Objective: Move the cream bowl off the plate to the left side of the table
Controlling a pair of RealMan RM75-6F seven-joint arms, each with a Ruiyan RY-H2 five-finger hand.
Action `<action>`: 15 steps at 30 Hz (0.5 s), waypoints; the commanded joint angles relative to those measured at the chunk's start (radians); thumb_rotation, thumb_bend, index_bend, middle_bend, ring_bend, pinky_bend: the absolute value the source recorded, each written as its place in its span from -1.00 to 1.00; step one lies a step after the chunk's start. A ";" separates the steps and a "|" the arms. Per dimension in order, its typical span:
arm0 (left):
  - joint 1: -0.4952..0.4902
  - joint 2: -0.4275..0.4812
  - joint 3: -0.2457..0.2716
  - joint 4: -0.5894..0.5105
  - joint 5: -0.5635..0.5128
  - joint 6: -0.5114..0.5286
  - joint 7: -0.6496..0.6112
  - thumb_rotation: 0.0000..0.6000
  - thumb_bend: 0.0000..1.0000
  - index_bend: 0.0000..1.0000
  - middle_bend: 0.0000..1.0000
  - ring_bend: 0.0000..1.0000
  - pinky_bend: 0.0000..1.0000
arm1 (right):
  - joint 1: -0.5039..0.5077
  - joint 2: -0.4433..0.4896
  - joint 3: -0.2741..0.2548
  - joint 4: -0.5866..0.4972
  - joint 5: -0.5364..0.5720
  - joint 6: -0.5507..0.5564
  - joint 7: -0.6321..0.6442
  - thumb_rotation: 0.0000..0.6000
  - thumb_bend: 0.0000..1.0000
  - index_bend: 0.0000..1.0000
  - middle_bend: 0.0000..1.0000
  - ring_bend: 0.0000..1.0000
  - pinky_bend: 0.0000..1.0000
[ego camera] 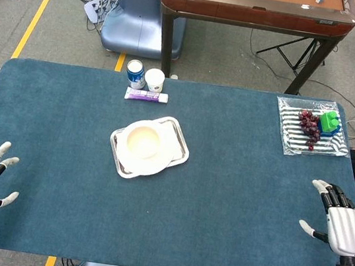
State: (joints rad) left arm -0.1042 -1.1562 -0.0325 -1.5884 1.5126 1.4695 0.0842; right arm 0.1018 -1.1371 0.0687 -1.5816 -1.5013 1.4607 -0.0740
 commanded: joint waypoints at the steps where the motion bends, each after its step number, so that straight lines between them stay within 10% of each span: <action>1: -0.012 -0.016 0.007 0.016 0.048 0.013 -0.030 1.00 -0.68 -0.43 -0.94 -0.72 -0.49 | -0.007 0.002 0.000 -0.002 0.001 0.012 0.002 1.00 -1.00 -0.64 -0.58 -0.70 -0.33; 15: -0.217 -0.036 -0.022 0.029 0.233 -0.097 -0.224 1.00 -0.68 -0.33 -0.96 -0.98 -0.45 | -0.035 0.003 0.002 -0.010 0.008 0.054 -0.005 1.00 -1.00 -0.62 -0.58 -0.70 -0.33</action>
State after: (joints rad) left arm -0.2986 -1.1853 -0.0420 -1.5547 1.7359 1.3930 -0.1229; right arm 0.0666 -1.1342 0.0709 -1.5921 -1.4937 1.5144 -0.0787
